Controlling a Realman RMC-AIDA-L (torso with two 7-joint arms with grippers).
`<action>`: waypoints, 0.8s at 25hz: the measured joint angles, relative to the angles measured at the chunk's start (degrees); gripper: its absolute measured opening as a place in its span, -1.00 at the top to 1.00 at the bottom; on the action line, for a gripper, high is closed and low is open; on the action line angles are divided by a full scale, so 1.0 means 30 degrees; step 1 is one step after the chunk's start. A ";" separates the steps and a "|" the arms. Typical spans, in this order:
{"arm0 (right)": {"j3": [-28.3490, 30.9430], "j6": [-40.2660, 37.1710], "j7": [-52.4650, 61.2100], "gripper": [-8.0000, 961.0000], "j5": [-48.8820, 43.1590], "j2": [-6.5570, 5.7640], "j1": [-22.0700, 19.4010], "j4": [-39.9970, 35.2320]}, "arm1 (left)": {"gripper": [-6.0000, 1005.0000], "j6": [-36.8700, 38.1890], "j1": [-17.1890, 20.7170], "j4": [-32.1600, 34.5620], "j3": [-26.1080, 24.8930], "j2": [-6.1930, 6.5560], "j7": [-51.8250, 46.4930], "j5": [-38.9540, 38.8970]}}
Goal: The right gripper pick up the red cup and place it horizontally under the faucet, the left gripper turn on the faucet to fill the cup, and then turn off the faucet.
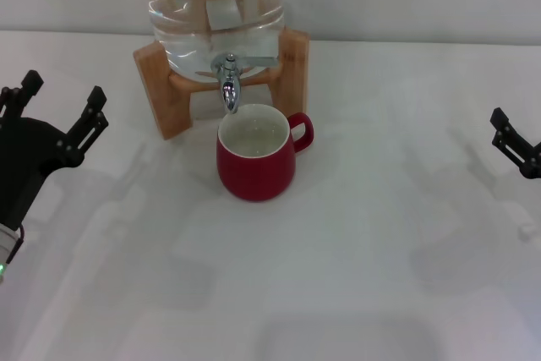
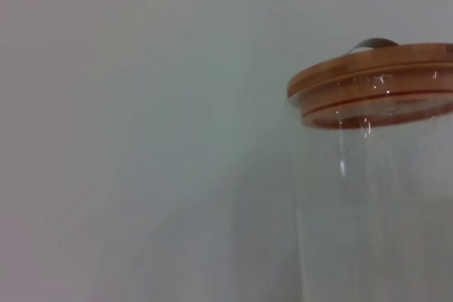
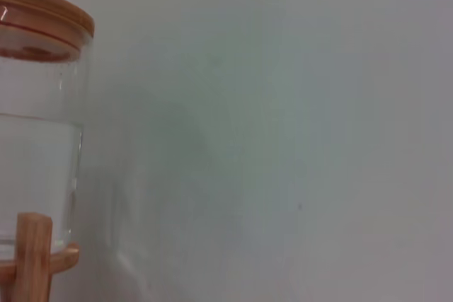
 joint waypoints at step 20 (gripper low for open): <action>0.1160 0.0338 0.0079 -0.79 0.0770 0.0088 0.0021 0.0050 | -0.74 -0.0762 -0.0345 -0.0263 -0.0720 -0.0005 -0.0027 -0.0004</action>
